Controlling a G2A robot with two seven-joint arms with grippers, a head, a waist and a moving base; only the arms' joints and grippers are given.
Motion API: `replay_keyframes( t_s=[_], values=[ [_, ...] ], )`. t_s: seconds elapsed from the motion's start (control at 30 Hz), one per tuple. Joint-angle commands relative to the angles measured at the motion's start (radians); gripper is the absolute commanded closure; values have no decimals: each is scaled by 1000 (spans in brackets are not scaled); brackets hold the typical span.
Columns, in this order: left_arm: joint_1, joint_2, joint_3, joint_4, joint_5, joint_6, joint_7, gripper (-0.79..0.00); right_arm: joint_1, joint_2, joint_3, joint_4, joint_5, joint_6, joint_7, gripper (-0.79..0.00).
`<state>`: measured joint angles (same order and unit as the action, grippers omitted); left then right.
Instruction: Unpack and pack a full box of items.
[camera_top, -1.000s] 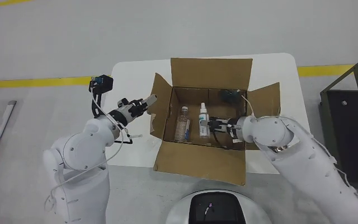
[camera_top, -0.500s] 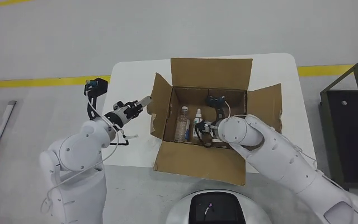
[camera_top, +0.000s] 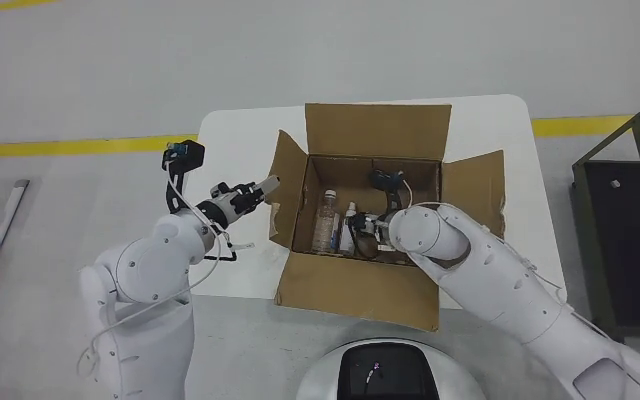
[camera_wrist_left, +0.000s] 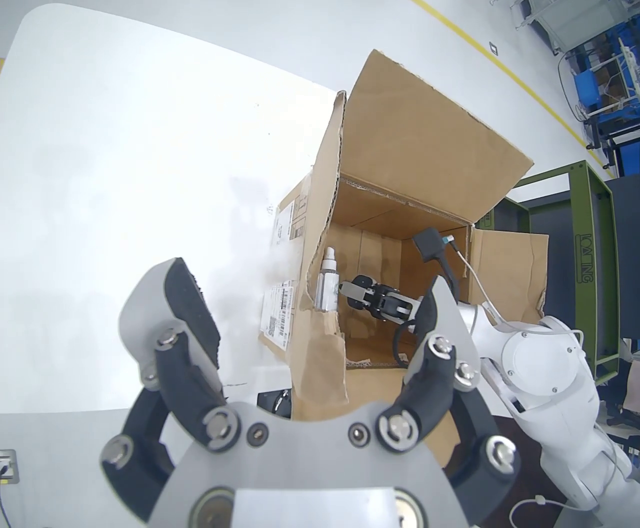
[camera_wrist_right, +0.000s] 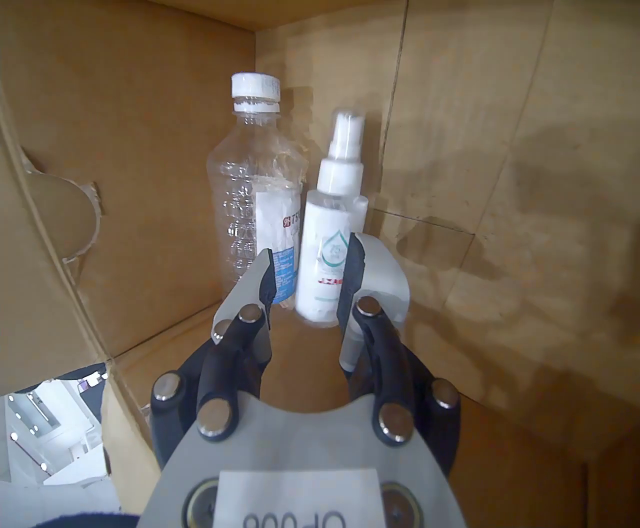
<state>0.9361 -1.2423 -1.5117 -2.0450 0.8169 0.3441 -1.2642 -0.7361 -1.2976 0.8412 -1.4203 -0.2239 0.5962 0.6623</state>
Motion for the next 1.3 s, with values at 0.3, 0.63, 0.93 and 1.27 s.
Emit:
replay_keyframes(
  t_s=[0.3,0.63,0.93,1.27],
  values=[
    [-19,9,38,17,-11,-7,-4,-785,-227,92,420,-519,-25,-101,69,0],
    [-44,16,65,18,-36,-17,-1,-785,-549,154,923,-881,-243,-120,154,0],
    [-49,23,103,3,-29,-30,-17,-785,-773,199,1154,-930,-631,-316,454,0],
    [-43,28,139,-13,-33,-28,-18,-785,-856,217,1029,-919,-888,-444,635,0]
  ],
)
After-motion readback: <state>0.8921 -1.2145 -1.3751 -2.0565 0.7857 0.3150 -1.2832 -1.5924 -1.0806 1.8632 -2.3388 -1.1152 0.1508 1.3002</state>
